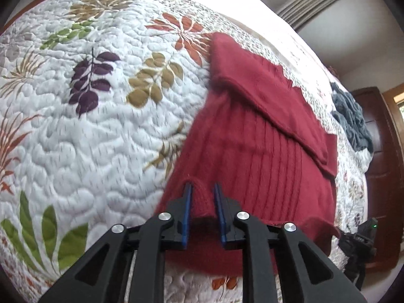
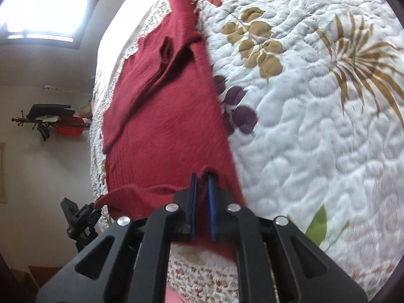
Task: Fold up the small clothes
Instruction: 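Grasp the ribbed hem with the left tool while the right tool grasps it too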
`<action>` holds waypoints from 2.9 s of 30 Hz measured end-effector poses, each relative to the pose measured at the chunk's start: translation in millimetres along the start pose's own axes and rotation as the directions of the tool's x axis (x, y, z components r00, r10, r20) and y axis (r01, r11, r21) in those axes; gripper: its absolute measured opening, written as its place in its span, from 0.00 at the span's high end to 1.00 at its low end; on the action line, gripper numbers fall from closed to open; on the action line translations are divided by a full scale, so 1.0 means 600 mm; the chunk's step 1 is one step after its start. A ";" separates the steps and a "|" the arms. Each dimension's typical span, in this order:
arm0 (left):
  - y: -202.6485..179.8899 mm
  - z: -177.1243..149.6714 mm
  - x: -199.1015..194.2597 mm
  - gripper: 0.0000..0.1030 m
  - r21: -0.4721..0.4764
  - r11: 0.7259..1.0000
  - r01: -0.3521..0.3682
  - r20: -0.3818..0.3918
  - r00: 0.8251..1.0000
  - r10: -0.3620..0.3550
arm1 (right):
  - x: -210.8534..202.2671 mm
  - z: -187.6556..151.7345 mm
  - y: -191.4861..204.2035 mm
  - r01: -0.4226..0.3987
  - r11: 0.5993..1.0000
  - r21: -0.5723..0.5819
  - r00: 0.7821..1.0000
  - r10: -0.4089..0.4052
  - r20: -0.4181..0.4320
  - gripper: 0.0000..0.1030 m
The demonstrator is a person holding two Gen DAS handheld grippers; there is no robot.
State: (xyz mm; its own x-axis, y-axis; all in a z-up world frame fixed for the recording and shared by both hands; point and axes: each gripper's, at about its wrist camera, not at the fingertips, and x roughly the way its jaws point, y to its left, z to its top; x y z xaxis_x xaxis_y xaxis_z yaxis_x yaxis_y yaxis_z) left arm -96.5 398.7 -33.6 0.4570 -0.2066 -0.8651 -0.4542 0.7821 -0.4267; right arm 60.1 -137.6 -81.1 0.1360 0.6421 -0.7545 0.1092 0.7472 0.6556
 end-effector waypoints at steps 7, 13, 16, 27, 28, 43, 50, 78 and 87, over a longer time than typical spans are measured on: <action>0.014 0.032 -0.030 0.72 0.018 0.999 -0.039 0.057 0.998 0.038 | -0.031 0.017 -0.017 0.023 0.999 -0.026 0.999 -0.022 0.039 0.79; -0.039 0.027 -0.035 0.53 0.252 0.961 -0.112 0.078 0.992 0.095 | -0.054 -0.003 0.021 0.122 0.968 -0.218 0.991 -0.109 0.074 0.61; -0.071 0.020 -0.006 0.49 0.371 0.918 -0.140 0.048 0.990 0.132 | -0.050 -0.015 0.048 0.136 0.942 -0.305 0.990 -0.119 0.074 0.61; -0.090 0.009 0.067 0.79 0.499 0.842 -0.203 0.034 0.976 0.215 | -0.011 -0.049 0.097 0.250 0.805 -0.538 0.966 -0.244 0.083 0.50; -0.093 0.006 0.064 0.80 0.505 0.837 -0.208 0.040 0.975 0.219 | -0.008 -0.050 0.096 0.254 0.793 -0.554 0.964 -0.252 0.082 0.50; -0.132 -0.037 0.018 0.90 0.587 0.762 -0.274 0.184 0.962 0.203 | 0.055 -0.036 0.088 0.290 0.707 -0.644 0.941 -0.335 0.056 0.49; -0.135 -0.043 0.003 0.90 0.578 0.781 -0.235 0.174 0.971 0.163 | 0.044 -0.060 0.111 0.358 0.630 -0.689 0.919 -0.368 0.141 0.58; -0.111 -0.028 0.073 0.85 0.529 0.820 -0.218 0.075 0.975 0.211 | 0.080 -0.070 0.099 0.269 0.696 -0.666 0.940 -0.341 0.024 0.93; -0.119 -0.043 -0.014 0.95 0.492 0.853 -0.174 0.178 0.979 0.096 | -0.010 -0.089 0.133 0.191 0.731 -0.655 0.978 -0.196 0.066 0.95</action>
State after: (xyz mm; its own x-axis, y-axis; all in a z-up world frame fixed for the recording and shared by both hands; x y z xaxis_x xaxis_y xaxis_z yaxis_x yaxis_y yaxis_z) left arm -87.7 329.4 -2.9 0.5401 -0.0220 -0.8413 -0.0902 0.9924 -0.0838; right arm 15.3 -72.9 -26.1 0.1767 0.4702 -0.8647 -0.5395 0.7810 0.3145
